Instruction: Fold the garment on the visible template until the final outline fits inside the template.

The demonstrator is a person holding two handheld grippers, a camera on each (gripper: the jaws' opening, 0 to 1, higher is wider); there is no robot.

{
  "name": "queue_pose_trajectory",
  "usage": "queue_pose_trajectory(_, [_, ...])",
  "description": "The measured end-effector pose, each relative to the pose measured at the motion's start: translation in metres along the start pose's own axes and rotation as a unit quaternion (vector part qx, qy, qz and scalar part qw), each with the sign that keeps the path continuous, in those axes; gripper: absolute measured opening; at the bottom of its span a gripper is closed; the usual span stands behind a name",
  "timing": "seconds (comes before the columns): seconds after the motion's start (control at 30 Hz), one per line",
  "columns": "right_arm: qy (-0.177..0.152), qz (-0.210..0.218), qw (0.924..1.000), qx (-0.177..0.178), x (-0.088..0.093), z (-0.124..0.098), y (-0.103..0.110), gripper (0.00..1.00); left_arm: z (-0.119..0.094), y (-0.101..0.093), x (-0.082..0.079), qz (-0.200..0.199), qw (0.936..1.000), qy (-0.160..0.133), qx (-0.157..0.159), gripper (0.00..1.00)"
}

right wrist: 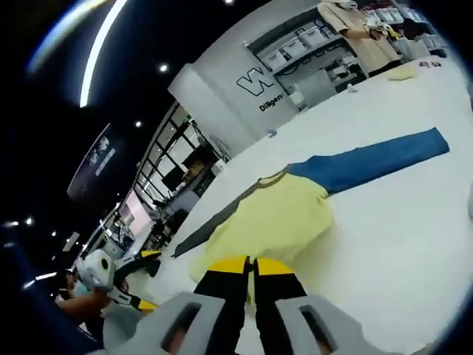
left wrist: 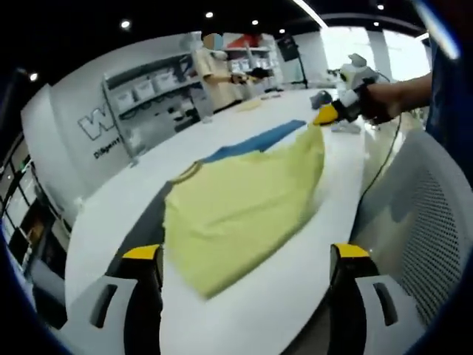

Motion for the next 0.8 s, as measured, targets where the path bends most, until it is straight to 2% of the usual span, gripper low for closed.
queue_pose_trajectory(0.13, [-0.008, -0.002, 0.9998, -0.017, -0.014, 0.016, 0.019, 0.0, 0.009, -0.01, -0.004, -0.001, 1.0, -0.002, 0.005, 0.94])
queue_pose_trajectory(0.2, [-0.018, -0.002, 0.9992, -0.036, -0.023, 0.028, 0.03, 0.0, 0.014, -0.015, -0.003, -0.004, 1.0, 0.0, 0.007, 0.93])
queue_pose_trajectory(0.27, [-0.018, -0.005, 0.9989, -0.042, -0.026, 0.032, 0.04, 0.0, 0.016, -0.017, -0.002, -0.004, 1.0, 0.003, 0.006, 0.93])
queue_pose_trajectory(0.4, [-0.02, -0.012, 0.9977, -0.064, -0.032, 0.042, 0.054, 0.0, 0.018, -0.018, 0.01, -0.015, 0.9996, 0.024, 0.001, 0.93])
queue_pose_trajectory(0.5, [-0.022, -0.014, 0.9971, -0.071, -0.036, 0.047, 0.052, 0.0, 0.018, -0.016, 0.017, -0.021, 0.9991, 0.036, -0.008, 0.92])
queue_pose_trajectory(0.53, [-0.026, -0.012, 0.9966, -0.077, -0.04, 0.05, 0.061, 0.0, 0.017, -0.016, 0.019, -0.024, 0.9988, 0.041, -0.01, 0.92])
queue_pose_trajectory(0.63, [-0.028, -0.009, 0.9963, -0.08, -0.041, 0.054, 0.057, 0.0, 0.015, -0.01, 0.031, -0.05, 0.9966, 0.06, -0.026, 0.89])
queue_pose_trajectory(0.67, [-0.035, -0.004, 0.9957, -0.085, -0.046, 0.055, 0.06, 0.0, 0.014, -0.004, 0.038, -0.074, 0.9943, 0.068, -0.036, 0.87])
queue_pose_trajectory(0.8, [-0.042, -0.002, 0.995, -0.09, -0.054, 0.062, 0.061, 0.0, 0.013, 0.004, 0.048, -0.114, 0.9885, 0.087, -0.048, 0.81])
Point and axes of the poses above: the point that each gripper's makers call its tool centre point, and the gripper's own axes: z roughly forward along the fingers, y roughly to its left, x roughly out of its underside, the point moved 7 cm from there along -z, roughly backward along the fingers, and after that the axes turned 14 degrees about -y, right-handed, at the moved point
